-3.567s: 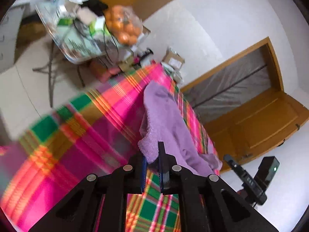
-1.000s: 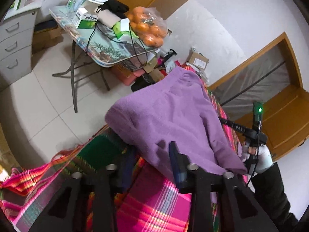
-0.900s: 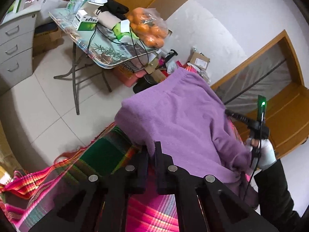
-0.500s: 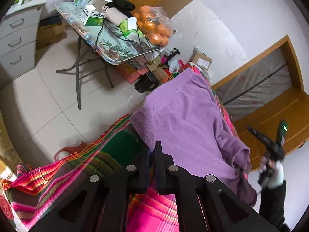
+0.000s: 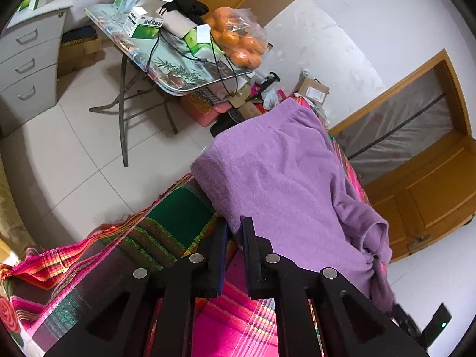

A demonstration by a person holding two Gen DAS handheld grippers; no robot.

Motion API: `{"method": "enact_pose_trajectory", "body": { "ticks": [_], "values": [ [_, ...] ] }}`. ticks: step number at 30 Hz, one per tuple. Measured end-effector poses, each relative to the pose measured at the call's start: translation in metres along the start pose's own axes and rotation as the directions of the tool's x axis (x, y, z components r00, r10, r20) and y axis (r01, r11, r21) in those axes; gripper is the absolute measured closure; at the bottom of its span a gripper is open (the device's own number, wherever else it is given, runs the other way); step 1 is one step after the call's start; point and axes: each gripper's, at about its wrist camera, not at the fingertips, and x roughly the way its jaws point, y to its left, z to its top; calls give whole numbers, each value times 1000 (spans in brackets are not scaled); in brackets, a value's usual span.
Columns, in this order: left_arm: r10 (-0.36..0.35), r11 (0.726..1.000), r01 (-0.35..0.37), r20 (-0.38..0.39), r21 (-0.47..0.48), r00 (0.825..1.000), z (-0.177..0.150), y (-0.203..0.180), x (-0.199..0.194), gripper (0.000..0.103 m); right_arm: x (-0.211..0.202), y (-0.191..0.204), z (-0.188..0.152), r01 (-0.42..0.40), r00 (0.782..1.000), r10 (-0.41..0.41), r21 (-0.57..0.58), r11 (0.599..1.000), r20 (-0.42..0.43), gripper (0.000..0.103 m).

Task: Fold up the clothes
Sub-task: 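Lay the sweatshirt down with the left gripper while the right gripper flaps a sleeve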

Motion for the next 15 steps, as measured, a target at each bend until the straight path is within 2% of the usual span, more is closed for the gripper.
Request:
{"method": "enact_pose_trajectory", "body": {
  "ticks": [4,6,8,10,11,13,15],
  "values": [
    [-2,1000,2,-8,13,1000,-3,-4,1,93,-6,-27,-12,102,995,-103,67,993,12,58],
    [0,1000,0,-7,18,1000,-3,-5,1,93,-3,-32,-9,80,997,-81,89,993,8,55],
    [-1,1000,1,-6,17,1000,-3,-4,1,92,6,-26,-8,28,999,-26,48,998,-39,56],
    [-1,1000,1,-5,17,1000,-2,-4,1,92,16,-19,-6,-12,996,10,-19,1000,-89,91],
    [-2,1000,2,-5,16,1000,-2,-4,1,92,18,-21,-1,-4,996,1,-32,999,-92,97],
    [-2,1000,2,-4,15,1000,-1,-3,1,93,18,-35,12,37,997,-38,-22,999,-70,97],
    [-3,1000,3,-4,14,1000,0,-3,1,92,9,-66,35,171,985,-171,35,985,-13,96]
  ]
}}
